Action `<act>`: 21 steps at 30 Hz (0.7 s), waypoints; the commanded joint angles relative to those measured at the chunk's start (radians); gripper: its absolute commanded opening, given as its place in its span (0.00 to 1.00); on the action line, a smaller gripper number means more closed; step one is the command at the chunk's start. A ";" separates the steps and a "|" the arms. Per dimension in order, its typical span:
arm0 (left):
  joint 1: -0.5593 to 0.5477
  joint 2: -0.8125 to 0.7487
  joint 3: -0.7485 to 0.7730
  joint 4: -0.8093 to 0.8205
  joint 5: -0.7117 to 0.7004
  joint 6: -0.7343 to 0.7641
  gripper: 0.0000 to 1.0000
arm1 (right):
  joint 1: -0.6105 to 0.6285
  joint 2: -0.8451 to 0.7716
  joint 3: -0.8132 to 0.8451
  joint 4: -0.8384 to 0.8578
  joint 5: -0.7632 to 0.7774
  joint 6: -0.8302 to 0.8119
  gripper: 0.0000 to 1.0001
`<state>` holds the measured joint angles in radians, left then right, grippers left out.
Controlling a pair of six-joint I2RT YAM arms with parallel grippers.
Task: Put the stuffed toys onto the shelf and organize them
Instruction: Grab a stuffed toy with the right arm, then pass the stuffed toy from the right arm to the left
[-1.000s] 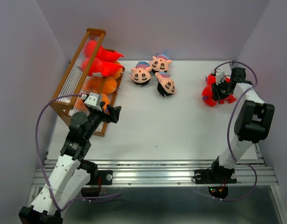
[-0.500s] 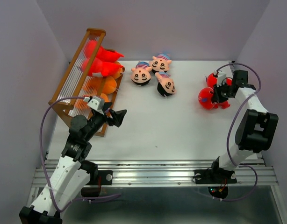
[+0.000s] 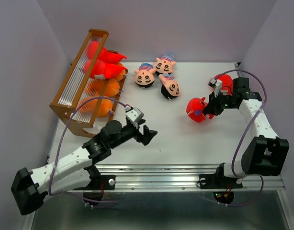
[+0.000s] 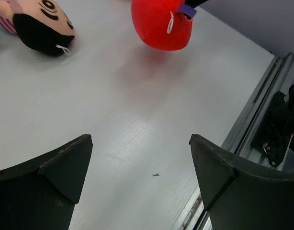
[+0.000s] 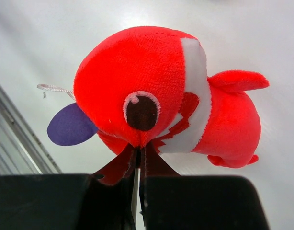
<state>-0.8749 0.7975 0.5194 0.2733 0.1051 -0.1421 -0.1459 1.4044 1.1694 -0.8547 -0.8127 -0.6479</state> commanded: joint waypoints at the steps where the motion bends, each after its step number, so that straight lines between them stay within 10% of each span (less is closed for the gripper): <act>1: -0.139 0.136 0.111 0.072 -0.238 0.065 0.94 | 0.046 -0.051 -0.033 -0.067 -0.072 -0.050 0.01; 14: -0.328 0.477 0.330 0.106 -0.312 0.364 0.96 | 0.169 -0.102 -0.050 -0.218 -0.083 -0.183 0.01; 21: -0.329 0.534 0.344 0.199 -0.205 0.206 0.98 | 0.187 -0.136 -0.056 -0.175 -0.085 -0.164 0.03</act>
<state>-1.1988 1.3201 0.8257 0.3534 -0.1551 0.1528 0.0307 1.3071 1.1152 -1.0462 -0.8654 -0.8028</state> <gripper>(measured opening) 0.975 0.036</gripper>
